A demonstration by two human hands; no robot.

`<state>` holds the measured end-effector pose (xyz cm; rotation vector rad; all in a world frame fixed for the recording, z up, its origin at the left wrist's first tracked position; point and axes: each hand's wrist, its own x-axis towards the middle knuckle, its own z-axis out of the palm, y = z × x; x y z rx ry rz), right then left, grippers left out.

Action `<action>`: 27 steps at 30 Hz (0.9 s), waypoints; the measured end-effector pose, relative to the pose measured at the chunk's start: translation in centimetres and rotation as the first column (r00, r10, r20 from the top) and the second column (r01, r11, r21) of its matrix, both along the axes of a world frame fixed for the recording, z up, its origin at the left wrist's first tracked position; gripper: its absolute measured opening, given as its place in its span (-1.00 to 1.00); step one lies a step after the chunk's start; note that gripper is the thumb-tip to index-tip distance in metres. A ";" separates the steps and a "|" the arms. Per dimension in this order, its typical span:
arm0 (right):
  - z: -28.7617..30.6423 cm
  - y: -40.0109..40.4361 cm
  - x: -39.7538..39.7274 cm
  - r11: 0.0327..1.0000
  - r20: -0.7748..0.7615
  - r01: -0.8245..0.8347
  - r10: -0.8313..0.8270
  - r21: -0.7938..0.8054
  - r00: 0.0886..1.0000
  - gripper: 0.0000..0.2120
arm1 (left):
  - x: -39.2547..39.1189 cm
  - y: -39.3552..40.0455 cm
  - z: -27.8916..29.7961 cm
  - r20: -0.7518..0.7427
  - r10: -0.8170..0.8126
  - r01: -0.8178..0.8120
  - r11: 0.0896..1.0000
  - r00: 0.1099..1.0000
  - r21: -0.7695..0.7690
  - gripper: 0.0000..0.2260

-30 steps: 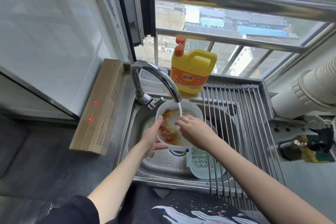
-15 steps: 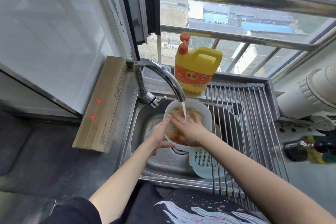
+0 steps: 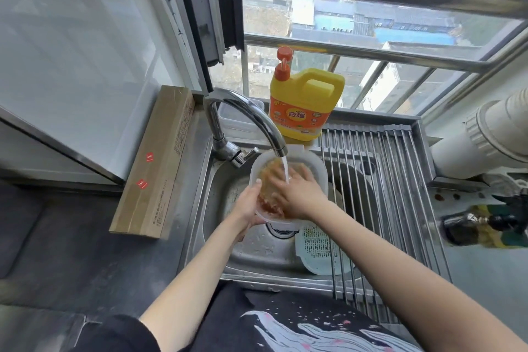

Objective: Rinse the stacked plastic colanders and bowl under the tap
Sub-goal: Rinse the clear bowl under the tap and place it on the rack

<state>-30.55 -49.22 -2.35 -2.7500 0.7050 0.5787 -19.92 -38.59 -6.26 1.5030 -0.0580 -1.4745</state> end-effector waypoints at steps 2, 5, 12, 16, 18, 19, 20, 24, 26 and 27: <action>0.1 0.6 0.1 0.992 0.013 0.126 -0.126 -0.024 0.992 -0.41 | -0.2 -0.7 0.4 0.024 0.049 -0.048 0.999 0.999 -0.017 -0.57; 0.4 1.8 0.3 0.976 -0.032 -0.124 0.132 0.178 0.991 -0.45 | 0.0 -0.8 0.3 -0.003 0.134 -0.134 0.991 0.991 -0.005 -0.66; 2.9 1.3 -0.6 0.883 -0.255 -0.069 0.208 0.464 0.944 -0.52 | -0.7 0.0 0.1 -0.141 0.179 -0.182 0.983 0.974 -0.005 -0.68; 3.3 1.8 -0.8 0.991 -0.172 -0.057 0.078 0.124 0.982 -0.55 | -0.5 0.1 0.3 -0.236 0.252 -0.269 0.962 0.939 -0.044 -0.66; 2.5 1.9 -0.3 0.995 0.012 0.098 -0.098 -0.013 0.995 -0.66 | -0.8 -0.3 0.5 -0.260 0.235 -0.261 0.963 0.937 -0.071 -0.63; 2.0 2.0 -0.1 0.984 0.091 0.175 -0.170 -0.043 0.981 -0.74 | -0.8 -0.4 0.7 -0.260 0.221 -0.247 0.966 0.940 -0.073 -0.63; 1.6 2.0 0.0 0.971 0.134 0.232 -0.223 -0.051 0.966 -0.69 | -0.8 -0.4 0.7 -0.270 0.209 -0.237 0.969 0.940 -0.074 -0.62; 0.3 2.0 0.6 0.971 -0.054 0.192 -0.201 -0.145 0.978 -0.37 | -1.1 0.2 1.2 -0.359 0.200 -0.226 0.974 0.912 -0.032 -0.70; -0.2 2.0 1.3 0.991 -0.139 0.042 -0.061 -0.130 0.988 -0.38 | -1.2 0.3 1.0 -0.403 0.201 -0.225 0.974 0.893 -0.013 -0.70; -0.4 2.0 1.7 0.993 -0.181 -0.065 0.046 -0.102 0.982 -0.39 | -1.3 0.4 0.9 -0.412 0.200 -0.224 0.974 0.889 -0.011 -0.68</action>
